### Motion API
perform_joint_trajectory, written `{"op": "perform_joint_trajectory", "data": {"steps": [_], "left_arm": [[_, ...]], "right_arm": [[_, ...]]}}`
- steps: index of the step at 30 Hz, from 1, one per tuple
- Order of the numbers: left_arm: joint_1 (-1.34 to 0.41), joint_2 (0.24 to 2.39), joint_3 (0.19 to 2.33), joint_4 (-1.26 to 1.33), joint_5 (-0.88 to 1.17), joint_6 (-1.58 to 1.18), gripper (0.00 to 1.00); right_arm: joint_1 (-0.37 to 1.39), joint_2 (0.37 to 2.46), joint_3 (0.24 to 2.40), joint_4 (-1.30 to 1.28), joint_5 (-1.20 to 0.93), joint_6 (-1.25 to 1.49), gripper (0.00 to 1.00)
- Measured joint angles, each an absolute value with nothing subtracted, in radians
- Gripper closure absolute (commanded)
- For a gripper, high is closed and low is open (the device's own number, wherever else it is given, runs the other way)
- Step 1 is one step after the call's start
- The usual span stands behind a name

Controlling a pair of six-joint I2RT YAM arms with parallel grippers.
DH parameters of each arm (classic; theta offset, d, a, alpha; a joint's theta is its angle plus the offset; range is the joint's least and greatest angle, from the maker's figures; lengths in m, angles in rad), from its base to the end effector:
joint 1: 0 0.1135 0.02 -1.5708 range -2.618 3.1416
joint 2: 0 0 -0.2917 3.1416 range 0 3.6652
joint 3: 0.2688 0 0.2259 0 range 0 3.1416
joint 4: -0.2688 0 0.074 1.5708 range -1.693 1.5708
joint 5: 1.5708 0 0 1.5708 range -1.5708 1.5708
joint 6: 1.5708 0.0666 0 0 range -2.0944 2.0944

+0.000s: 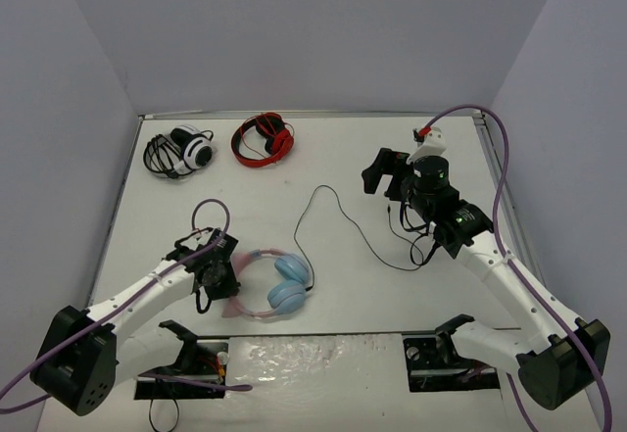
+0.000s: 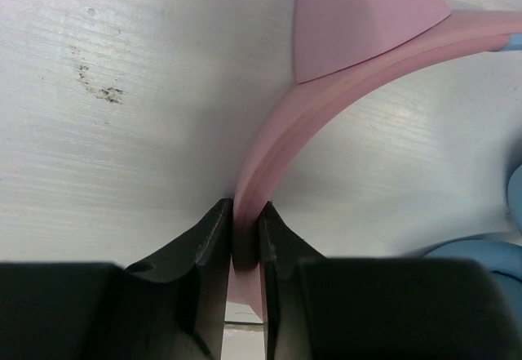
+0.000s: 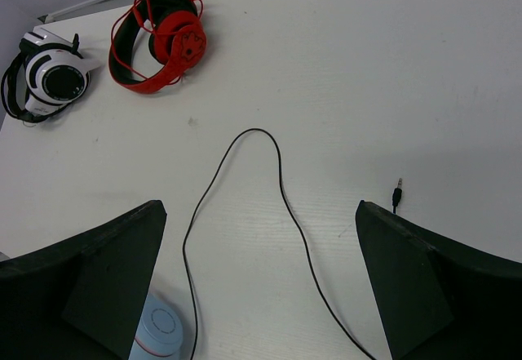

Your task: Wrap the headphones

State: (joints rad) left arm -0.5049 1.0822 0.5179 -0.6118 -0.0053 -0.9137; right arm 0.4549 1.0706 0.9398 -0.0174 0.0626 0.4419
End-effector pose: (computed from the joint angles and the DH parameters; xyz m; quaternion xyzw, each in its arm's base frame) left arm 0.1343 -0.0738 0.1755 -0.1995 0.9601 -0.1257 0.1505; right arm 0.2199 0.1029 0.3798 0.0155 0.7573 0.2615 0.5983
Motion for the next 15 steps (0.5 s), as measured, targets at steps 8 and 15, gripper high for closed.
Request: {"op": "perform_joint_trajectory", "data": {"steps": [8, 15], "left_arm": [[-0.510, 1.126, 0.541, -0.602, 0.018, -0.873, 1.00], [-0.546, 1.184, 0.620, -0.605, 0.040, -0.820, 1.00]], "right_arm": [[0.455, 1.071, 0.940, -0.017, 0.062, 0.441, 0.00], [0.455, 1.071, 0.940, -0.017, 0.054, 0.440, 0.00]]}}
